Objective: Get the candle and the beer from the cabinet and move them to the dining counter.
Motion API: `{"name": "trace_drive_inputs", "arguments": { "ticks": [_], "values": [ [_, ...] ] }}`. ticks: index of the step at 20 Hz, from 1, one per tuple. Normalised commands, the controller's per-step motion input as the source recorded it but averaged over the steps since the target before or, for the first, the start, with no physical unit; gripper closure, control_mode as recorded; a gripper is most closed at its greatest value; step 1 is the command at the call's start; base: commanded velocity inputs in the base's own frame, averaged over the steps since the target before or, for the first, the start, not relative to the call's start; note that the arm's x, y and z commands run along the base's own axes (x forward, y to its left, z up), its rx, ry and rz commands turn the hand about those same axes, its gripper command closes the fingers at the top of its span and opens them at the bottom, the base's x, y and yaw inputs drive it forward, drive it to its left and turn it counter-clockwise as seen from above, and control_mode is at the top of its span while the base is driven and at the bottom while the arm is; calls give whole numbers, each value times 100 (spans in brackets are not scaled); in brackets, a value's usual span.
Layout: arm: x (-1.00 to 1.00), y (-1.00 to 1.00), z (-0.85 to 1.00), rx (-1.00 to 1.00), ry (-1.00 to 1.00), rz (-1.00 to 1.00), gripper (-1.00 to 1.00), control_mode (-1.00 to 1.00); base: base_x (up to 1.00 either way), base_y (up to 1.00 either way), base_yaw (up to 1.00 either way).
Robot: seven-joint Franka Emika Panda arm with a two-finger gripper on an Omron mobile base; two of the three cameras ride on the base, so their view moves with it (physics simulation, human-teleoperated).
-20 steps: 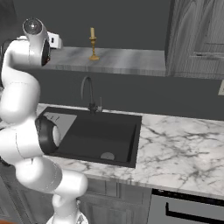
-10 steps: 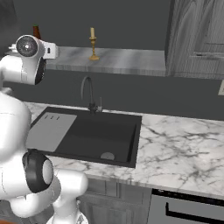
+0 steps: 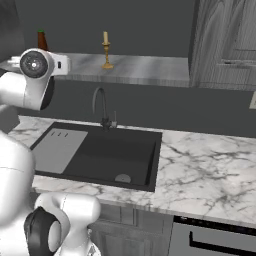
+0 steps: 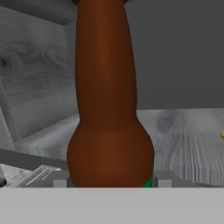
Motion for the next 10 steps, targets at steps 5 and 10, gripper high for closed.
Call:
{"name": "trace_drive_inputs", "arguments": {
  "ticks": [5, 10],
  "values": [
    [-65, -33, 10, -3, 0, 1, 100, -100, 0, 0, 0],
    [-59, -22, -5, -8, 0, 0, 100, -100, 0, 0, 0]
  ]
}}
